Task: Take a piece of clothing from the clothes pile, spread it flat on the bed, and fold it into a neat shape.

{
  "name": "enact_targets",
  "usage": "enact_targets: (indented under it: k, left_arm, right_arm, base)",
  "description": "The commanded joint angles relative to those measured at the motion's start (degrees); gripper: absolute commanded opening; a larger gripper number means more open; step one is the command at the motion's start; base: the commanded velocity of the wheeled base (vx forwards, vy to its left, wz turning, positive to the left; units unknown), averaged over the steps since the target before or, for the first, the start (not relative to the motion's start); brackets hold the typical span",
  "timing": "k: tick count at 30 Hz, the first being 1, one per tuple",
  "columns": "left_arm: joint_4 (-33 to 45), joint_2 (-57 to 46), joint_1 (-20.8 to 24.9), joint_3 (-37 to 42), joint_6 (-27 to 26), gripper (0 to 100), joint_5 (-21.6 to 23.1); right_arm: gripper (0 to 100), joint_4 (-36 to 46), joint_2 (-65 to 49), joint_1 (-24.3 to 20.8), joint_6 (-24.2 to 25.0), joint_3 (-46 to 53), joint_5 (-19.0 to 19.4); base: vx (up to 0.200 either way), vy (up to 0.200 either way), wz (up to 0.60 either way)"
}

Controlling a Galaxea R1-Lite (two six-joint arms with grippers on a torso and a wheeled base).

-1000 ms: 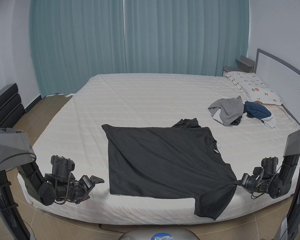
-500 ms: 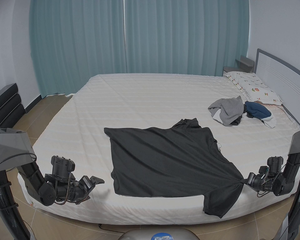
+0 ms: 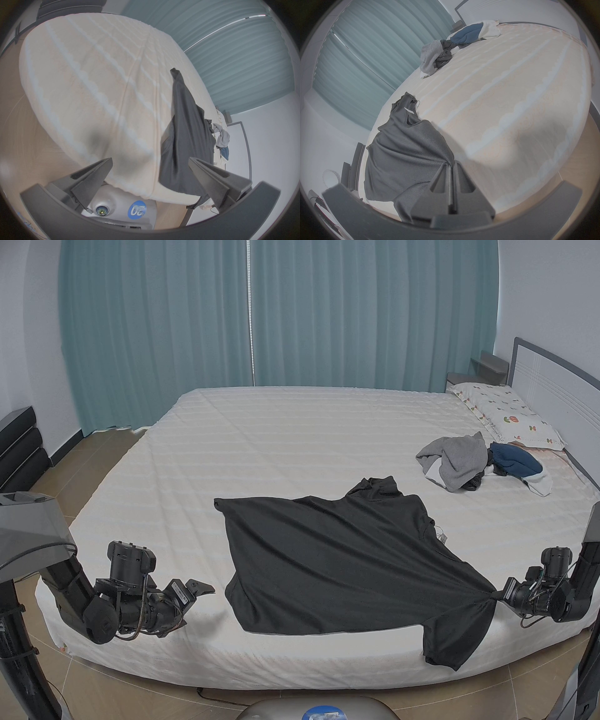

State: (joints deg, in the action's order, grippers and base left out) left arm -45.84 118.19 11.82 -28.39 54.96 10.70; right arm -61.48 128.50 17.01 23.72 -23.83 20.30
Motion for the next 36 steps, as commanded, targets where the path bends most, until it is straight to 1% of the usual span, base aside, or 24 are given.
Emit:
enact_targets:
  k: [1, 4, 5, 6, 10, 13, 15, 20, 28, 29, 34, 36]
  left_arm:
    - [0.49, 3.98, 4.43, -5.89, 0.77, 100, -4.99]
    - [1.36, 7.14, 7.69, -9.40, 0.68, 100, -9.38]
    - [1.36, 7.14, 7.69, -9.40, 0.68, 100, -9.38]
    - [2.59, 8.55, 9.09, -11.07, 0.68, 100, -10.26]
    - [4.62, 10.13, 9.71, -14.24, 0.68, 100, -10.44]
    - [8.75, 11.45, 9.71, -18.19, 0.59, 100, -10.53]
    - [9.98, 11.63, 9.71, -19.16, 0.59, 100, -10.97]
    - [10.07, 11.89, 9.36, -19.77, 0.59, 100, -11.67]
    - [11.12, 13.47, 9.09, -23.46, 0.86, 100, -11.76]
    - [11.47, 13.47, 9.09, -23.55, 0.86, 0, -11.76]
    - [12.09, 13.12, 8.92, -22.32, 0.94, 0, -11.85]
    - [11.91, 12.24, 8.30, -20.21, 0.86, 0, -12.11]
  right_arm:
    - [0, -0.05, -0.18, 0.31, 0.27, -1.04, 0.01]
    - [0, -0.05, -0.18, 0.31, 0.27, -0.86, 0.01]
    - [0, -0.05, -0.18, 0.31, 0.27, -0.86, 0.01]
    - [0, -0.22, 0.00, 0.31, 0.36, -0.86, -0.35]
    - [0, -0.40, 0.17, 0.22, 0.27, -0.95, -0.70]
    - [0, -0.49, 0.08, -0.13, 0.36, -0.78, -0.70]
    - [0, -0.57, 0.00, -0.31, 0.27, -0.60, -0.61]
    - [0, -0.57, -0.09, -0.39, 0.27, -0.51, -0.61]
    - [0, -0.57, -0.36, -0.48, 0.27, -0.43, -0.61]
    - [0, -0.57, -0.36, -0.48, 0.27, -0.43, -0.61]
    - [0, -0.57, -0.36, -0.75, 0.27, -0.43, -0.61]
    - [0, -0.57, -0.36, -1.01, 0.36, -0.34, -0.61]
  base:
    - [0.000, 0.000, 0.00]
    - [0.000, 0.000, 0.00]
    - [0.000, 0.000, 0.00]
    - [0.000, 0.000, 0.00]
    - [0.000, 0.000, 0.00]
    - [0.000, 0.000, 0.00]
    - [0.000, 0.000, 0.00]
    - [0.000, 0.000, 0.00]
    - [0.000, 0.000, 0.00]
    - [0.000, 0.000, 0.00]
    - [0.000, 0.000, 0.00]
    - [0.000, 0.000, 0.00]
